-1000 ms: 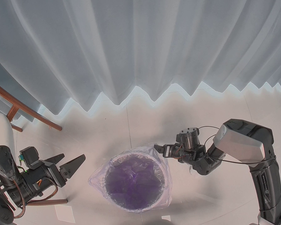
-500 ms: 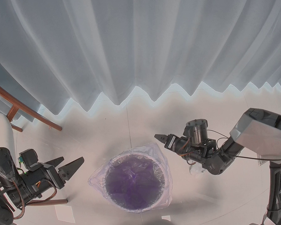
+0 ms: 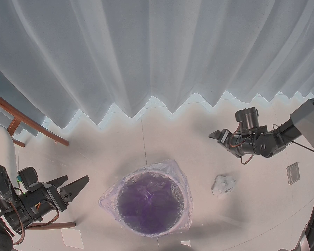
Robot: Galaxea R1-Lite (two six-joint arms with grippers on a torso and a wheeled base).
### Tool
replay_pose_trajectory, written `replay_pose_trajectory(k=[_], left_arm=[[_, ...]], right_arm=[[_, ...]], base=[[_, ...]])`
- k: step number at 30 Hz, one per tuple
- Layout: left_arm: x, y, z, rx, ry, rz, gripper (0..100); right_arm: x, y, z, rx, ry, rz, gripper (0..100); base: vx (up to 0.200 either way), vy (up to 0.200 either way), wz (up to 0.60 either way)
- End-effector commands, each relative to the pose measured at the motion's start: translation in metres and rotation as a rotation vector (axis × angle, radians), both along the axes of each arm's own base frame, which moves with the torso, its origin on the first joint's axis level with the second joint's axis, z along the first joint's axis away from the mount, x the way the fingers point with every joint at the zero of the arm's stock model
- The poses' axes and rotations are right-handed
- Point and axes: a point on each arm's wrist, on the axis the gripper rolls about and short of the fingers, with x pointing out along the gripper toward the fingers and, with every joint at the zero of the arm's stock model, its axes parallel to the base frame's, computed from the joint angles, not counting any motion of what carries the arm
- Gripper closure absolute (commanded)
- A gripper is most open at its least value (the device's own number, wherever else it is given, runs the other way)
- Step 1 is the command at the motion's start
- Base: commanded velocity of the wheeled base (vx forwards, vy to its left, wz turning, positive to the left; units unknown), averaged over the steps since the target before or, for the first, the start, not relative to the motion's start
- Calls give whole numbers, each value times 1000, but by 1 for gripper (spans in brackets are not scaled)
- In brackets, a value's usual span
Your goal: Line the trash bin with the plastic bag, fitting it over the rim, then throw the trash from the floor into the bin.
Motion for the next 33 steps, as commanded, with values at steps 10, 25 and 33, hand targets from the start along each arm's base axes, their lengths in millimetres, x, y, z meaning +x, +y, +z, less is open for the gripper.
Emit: replay_pose_trajectory(k=[10, 25, 33], left_arm=[[-1, 9, -2, -21, 19, -24, 0], [-2, 14, 0, -27, 5, 18, 0], [-5, 20, 5, -34, -29, 57, 0]], right_arm=[[27, -75, -19, -165, 6, -71, 0], [63, -78, -109, -296, -50, -95, 0], [64, -46, -117, -264, -57, -47, 0]], base=[[-200, -20, 0], [-67, -67, 0], [0, 0, 0]])
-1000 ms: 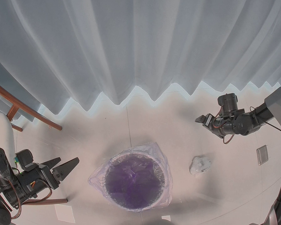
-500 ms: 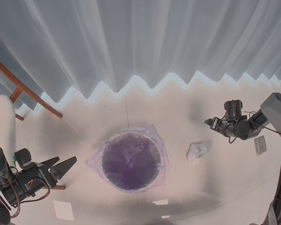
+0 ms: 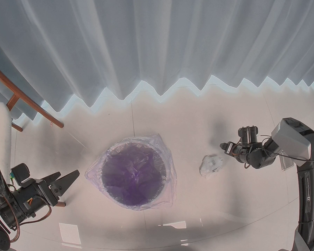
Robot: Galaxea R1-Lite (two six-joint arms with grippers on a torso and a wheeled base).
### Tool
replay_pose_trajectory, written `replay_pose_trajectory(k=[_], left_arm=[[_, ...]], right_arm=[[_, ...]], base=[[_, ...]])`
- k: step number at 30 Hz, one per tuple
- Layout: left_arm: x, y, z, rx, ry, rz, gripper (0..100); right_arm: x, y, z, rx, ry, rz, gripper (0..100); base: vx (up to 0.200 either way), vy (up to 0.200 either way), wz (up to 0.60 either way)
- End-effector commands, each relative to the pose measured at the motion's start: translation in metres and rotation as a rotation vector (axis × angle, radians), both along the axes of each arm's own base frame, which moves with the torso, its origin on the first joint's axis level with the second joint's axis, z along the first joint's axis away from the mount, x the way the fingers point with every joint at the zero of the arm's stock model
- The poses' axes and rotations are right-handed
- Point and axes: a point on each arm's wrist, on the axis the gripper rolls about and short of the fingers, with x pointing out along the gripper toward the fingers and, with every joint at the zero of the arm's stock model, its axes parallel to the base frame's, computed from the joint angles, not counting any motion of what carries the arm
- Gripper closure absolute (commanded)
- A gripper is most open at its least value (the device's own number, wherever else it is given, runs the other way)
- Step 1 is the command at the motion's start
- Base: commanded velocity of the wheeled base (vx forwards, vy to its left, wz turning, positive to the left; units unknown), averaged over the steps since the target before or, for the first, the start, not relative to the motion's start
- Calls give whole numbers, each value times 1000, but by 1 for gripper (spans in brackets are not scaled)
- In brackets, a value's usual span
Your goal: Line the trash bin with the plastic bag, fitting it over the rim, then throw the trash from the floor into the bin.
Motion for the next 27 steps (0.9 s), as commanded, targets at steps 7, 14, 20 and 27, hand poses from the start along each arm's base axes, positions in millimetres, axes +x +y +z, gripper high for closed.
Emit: replay_pose_trajectory(k=[7, 14, 20, 27], left_arm=[[-14, 9, -3, 22, 40, 42, 0], [-14, 10, -4, 47, 32, 43, 0], [-14, 9, -4, 49, 31, 33, 0], [-14, 10, -3, 55, 27, 39, 0]], right_arm=[[-3, 27, -33, 26, 53, 30, 0], [5, 28, -38, 34, 41, 27, 0], [8, 35, -37, 34, 29, 40, 0], [9, 35, -37, 48, 31, 6, 100]], base=[[0, 114, 0], [0, 57, 0], [0, 0, 0], [0, 0, 0]])
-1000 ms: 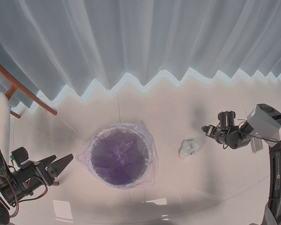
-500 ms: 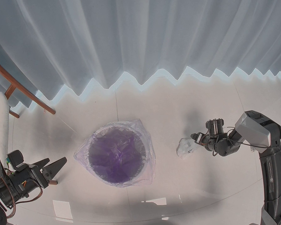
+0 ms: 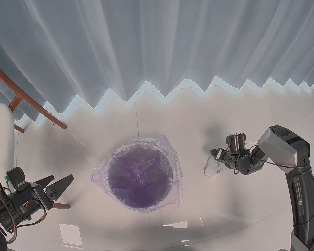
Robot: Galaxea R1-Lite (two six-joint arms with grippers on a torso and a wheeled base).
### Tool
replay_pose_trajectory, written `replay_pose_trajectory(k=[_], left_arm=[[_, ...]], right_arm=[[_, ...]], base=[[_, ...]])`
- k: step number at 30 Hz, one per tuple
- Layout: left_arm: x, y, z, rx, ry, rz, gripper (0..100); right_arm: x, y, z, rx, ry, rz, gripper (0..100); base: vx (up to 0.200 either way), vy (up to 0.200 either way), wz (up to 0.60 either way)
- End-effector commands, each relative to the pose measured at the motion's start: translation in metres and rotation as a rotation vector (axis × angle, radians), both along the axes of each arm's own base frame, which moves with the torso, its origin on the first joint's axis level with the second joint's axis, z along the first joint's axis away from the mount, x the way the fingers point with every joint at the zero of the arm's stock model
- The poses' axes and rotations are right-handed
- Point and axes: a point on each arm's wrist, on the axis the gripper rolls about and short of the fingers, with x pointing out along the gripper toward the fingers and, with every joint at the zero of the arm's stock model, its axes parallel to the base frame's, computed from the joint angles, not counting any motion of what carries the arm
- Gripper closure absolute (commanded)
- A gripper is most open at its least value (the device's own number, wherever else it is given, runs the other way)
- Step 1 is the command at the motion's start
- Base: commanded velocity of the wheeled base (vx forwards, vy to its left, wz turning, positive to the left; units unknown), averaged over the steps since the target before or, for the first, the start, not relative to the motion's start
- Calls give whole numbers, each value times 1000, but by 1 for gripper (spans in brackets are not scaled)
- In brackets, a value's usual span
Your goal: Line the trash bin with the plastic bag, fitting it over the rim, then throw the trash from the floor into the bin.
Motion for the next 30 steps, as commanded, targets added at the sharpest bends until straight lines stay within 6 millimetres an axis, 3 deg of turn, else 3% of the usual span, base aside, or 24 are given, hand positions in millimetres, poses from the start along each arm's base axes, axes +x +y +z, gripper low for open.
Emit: replay_pose_trajectory(k=[1, 14, 17, 19, 22, 23, 24, 26, 27, 28, 29, 30], left_arm=[[-2, 1, -3, 3, 12, 3, 0], [-5, 2, -1, 30, -18, -1, 0], [-5, 1, -1, 32, -22, -5, 0], [-6, 2, 1, 55, -45, -7, 0], [-9, 3, 3, 70, -71, -9, 0], [-9, 3, 3, 71, -72, -9, 0], [-9, 3, 3, 73, -71, -5, 0], [-9, 5, 2, 79, -64, 15, 0], [-9, 5, 2, 79, -64, 18, 0], [-9, 7, 2, 90, -66, 39, 0], [-9, 7, 2, 90, -66, 39, 0], [-9, 8, 3, 93, -73, 47, 0]], right_arm=[[0, 0, -2, -2, 9, -10, 100], [-1, -1, -1, 26, 69, -55, 100], [-3, -3, 11, 42, 39, -67, 100], [-11, -10, 52, 102, -17, -103, 100], [-27, -14, 93, 181, -57, -111, 100], [-29, -15, 97, 186, -59, -110, 100], [-47, -17, 122, 208, -79, -101, 100], [-70, -20, 145, 222, -97, -82, 100], [-72, -19, 147, 225, -98, -78, 100], [-96, -21, 168, 244, -114, -53, 100], [-96, -21, 168, 244, -114, -53, 100], [-120, -21, 185, 265, -129, -20, 100]], base=[[0, 0, 0], [0, 0, 0], [0, 0, 0], [0, 0, 0], [0, 0, 0], [0, 0, 0], [0, 0, 0], [0, 0, 0], [0, 0, 0], [0, 0, 0], [0, 0, 0], [0, 0, 0]])
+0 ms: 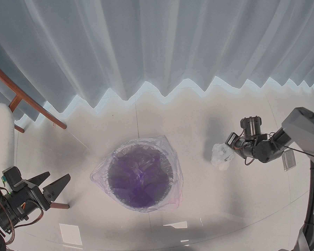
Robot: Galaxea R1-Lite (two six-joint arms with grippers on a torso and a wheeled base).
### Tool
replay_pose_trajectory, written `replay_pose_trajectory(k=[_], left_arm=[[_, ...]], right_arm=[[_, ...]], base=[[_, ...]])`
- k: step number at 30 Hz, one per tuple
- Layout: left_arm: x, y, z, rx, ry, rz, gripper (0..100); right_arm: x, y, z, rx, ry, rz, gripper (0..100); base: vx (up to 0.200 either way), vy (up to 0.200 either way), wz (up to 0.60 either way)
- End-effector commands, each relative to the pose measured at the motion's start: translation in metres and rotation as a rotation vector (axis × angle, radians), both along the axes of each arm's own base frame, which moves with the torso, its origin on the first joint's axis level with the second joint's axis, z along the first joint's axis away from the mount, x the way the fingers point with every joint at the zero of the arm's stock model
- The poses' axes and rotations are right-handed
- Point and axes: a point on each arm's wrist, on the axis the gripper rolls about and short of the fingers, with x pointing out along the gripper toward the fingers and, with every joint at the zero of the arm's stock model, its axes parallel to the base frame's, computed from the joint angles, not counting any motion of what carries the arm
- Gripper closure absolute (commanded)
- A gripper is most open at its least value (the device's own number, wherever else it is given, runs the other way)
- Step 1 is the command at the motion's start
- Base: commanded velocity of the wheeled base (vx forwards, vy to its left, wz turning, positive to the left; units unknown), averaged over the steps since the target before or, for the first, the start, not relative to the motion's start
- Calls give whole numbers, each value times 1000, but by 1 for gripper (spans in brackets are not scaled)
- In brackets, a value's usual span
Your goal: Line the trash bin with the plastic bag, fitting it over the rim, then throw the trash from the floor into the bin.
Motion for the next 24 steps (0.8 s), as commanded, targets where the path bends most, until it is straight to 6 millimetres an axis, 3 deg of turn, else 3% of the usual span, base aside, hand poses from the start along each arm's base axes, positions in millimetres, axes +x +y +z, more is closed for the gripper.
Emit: replay_pose_trajectory(k=[1, 4, 9, 24], left_arm=[[-5, 5, -1, 24, -14, 46, 0], [-5, 6, 1, 22, -24, 51, 0], [-3, 8, 4, 22, -42, 63, 0], [-8, 10, 9, 42, -91, 74, 0]], right_arm=[[-92, -8, 103, 97, -133, 73, 100], [-113, -12, 120, 99, -166, 82, 100], [-133, -19, 132, 99, -199, 75, 100], [-197, -35, 137, 98, -215, 71, 100]], base=[[0, 0, 0], [0, 0, 0], [0, 0, 0], [0, 0, 0]])
